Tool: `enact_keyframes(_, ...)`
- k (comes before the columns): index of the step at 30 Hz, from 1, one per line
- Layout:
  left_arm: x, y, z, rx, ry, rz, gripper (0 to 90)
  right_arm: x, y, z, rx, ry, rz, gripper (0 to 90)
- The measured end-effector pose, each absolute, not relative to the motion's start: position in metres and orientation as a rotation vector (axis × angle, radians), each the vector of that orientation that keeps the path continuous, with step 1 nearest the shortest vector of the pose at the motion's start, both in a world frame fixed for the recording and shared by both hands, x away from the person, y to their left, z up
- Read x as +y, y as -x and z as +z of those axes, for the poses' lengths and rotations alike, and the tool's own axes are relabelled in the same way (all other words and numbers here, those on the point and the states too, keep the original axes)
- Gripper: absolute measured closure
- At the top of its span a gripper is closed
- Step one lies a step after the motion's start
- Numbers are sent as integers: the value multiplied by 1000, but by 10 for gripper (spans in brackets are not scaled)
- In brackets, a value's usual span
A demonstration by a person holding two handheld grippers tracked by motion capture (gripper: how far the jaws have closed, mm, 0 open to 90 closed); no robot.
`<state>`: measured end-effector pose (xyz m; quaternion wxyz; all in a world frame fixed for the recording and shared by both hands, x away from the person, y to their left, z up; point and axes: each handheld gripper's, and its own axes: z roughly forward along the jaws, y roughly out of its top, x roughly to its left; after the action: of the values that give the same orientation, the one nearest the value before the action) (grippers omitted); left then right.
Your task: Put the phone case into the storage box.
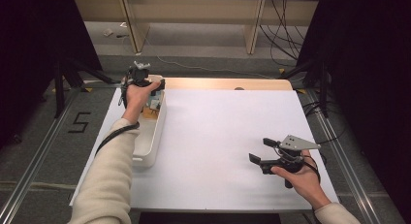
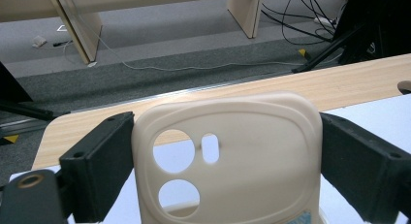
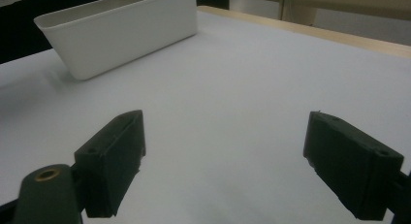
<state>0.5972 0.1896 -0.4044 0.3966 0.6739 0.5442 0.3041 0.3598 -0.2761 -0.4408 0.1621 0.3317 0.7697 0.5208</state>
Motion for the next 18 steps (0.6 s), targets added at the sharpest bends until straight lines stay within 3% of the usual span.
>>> enact_keyframes(18, 190, -598, -407, 1379, -1729, 743, 85, -276, -360, -441, 2196, -947, 1487, 159)
